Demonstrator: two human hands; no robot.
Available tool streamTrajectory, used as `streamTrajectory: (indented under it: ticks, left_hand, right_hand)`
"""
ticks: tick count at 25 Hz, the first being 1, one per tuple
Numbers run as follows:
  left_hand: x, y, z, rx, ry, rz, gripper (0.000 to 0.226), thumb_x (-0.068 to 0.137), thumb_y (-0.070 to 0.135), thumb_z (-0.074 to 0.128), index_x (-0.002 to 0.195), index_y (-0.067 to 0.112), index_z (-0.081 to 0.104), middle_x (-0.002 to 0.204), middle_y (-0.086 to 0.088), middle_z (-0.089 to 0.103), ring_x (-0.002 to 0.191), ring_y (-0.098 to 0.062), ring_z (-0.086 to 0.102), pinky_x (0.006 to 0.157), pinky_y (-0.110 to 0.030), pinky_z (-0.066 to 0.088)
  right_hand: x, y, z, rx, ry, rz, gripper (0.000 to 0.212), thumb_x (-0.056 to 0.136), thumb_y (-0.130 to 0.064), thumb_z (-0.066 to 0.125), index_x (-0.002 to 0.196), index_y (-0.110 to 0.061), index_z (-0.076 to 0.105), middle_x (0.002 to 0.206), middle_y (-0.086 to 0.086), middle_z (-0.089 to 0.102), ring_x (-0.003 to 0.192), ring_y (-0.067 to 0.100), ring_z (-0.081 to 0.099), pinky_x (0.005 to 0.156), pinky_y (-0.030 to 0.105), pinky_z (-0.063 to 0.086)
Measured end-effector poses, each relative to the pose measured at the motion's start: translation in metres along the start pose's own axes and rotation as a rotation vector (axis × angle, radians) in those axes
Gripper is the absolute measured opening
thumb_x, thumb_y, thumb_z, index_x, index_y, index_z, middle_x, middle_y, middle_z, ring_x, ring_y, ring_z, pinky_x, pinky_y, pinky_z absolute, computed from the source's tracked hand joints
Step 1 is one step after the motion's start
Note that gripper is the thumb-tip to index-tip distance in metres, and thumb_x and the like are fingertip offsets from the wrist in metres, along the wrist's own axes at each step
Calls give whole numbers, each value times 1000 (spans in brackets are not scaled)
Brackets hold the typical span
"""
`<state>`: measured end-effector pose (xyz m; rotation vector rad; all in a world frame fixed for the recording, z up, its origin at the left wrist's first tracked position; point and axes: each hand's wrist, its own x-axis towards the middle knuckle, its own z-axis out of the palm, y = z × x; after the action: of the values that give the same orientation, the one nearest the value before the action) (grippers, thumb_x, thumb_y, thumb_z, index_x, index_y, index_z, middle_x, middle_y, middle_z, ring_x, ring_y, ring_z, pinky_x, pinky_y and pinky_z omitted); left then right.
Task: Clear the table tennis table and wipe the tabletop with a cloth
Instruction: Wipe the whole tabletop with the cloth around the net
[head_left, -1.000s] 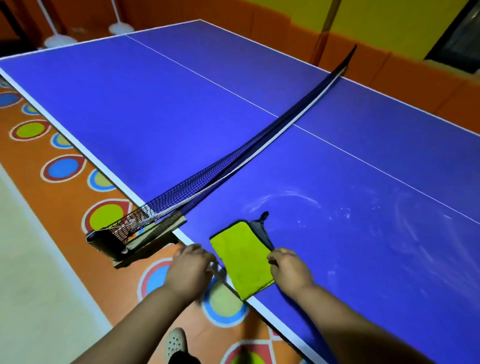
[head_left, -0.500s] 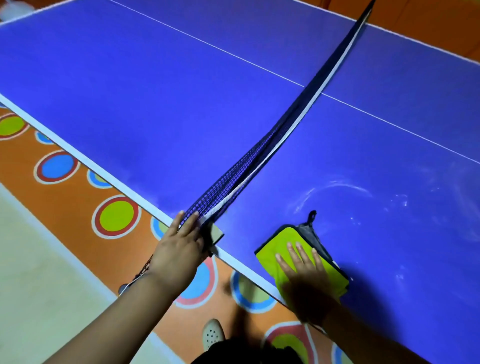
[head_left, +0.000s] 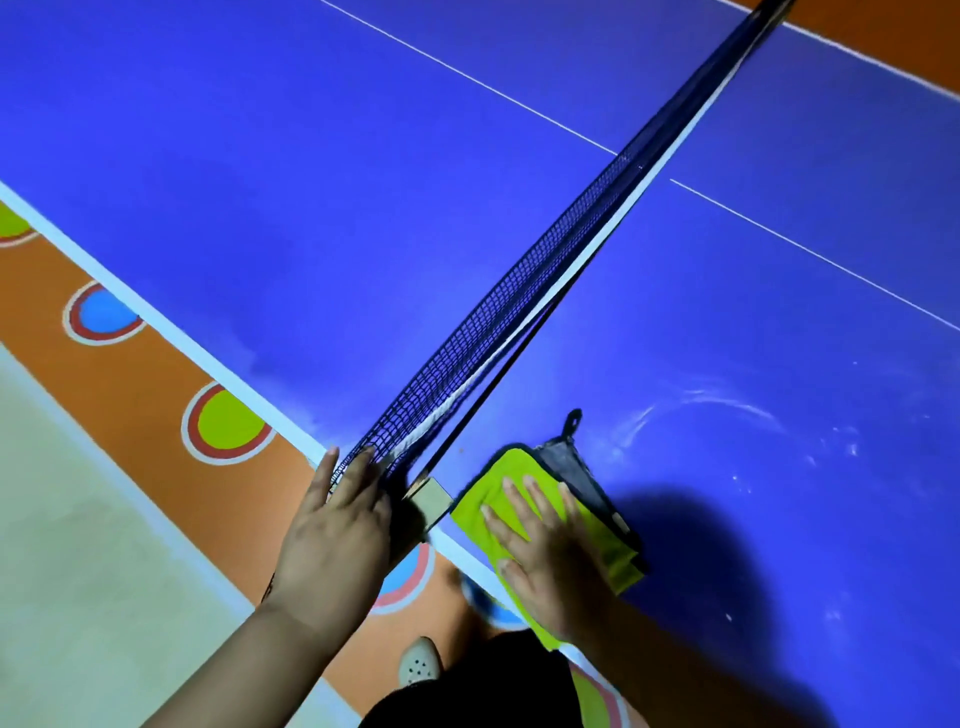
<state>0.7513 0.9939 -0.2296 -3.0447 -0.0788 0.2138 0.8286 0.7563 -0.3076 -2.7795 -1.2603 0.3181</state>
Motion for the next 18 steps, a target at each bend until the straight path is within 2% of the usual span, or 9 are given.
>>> streamTrajectory:
  ticks: [3, 5, 7, 10, 14, 16, 18]
  left_hand:
    - [12, 9, -5, -41, -8, -31, 33, 68, 30, 76, 91, 8, 71, 100, -10, 69, 122, -32, 41, 116, -47, 10]
    - [27, 18, -10, -61, 23, -38, 26, 68, 26, 77, 87, 10, 70, 86, -7, 66, 114, -32, 46, 116, -45, 13]
    - [46, 29, -13, -58, 104, 3, 15, 71, 18, 70, 85, 11, 69, 81, -5, 62, 108, -31, 49, 115, -44, 15]
    - [90, 49, -19, -62, 171, 52, 22, 75, 15, 57, 94, 11, 69, 96, -6, 65, 114, -30, 46, 114, -44, 17]
    - [159, 74, -20, -43, 202, 90, 44, 81, 16, 39, 115, 8, 65, 117, -11, 63, 129, -31, 36, 111, -50, 19]
    - [198, 84, -20, -53, 221, 61, 46, 80, 15, 37, 115, 5, 64, 119, -14, 63, 132, -31, 33, 112, -50, 17]
    - [236, 92, -18, -58, 237, 44, 44, 76, 13, 38, 108, 3, 67, 117, -16, 63, 134, -31, 31, 113, -50, 16]
  right_hand:
    - [54, -1, -5, -26, 8, -91, 56, 86, -47, 40, 141, -38, 41, 153, -1, 35, 143, 26, 29, 111, 59, 14]
    - [81, 13, -8, -60, 11, -162, 54, 88, -50, 36, 141, -40, 41, 153, -3, 36, 145, 25, 25, 112, 60, 10]
    - [99, 33, -10, -57, 18, -216, 53, 88, -51, 36, 140, -41, 42, 152, -3, 37, 146, 24, 21, 112, 60, 7]
    - [123, 76, -20, -51, 42, -161, 54, 85, -50, 38, 138, -42, 45, 151, -3, 40, 145, 25, 24, 114, 58, 6]
    - [158, 150, -33, -63, 82, -32, 53, 86, -54, 37, 137, -43, 45, 153, -3, 36, 145, 23, 23, 114, 55, 6]
    - [177, 190, -42, -58, 76, 16, 55, 87, -56, 32, 140, -44, 41, 155, -5, 32, 147, 22, 18, 115, 53, 0]
    - [198, 230, -49, -53, 74, 54, 59, 87, -58, 24, 145, -46, 30, 159, -7, 22, 149, 21, 8, 116, 51, -6]
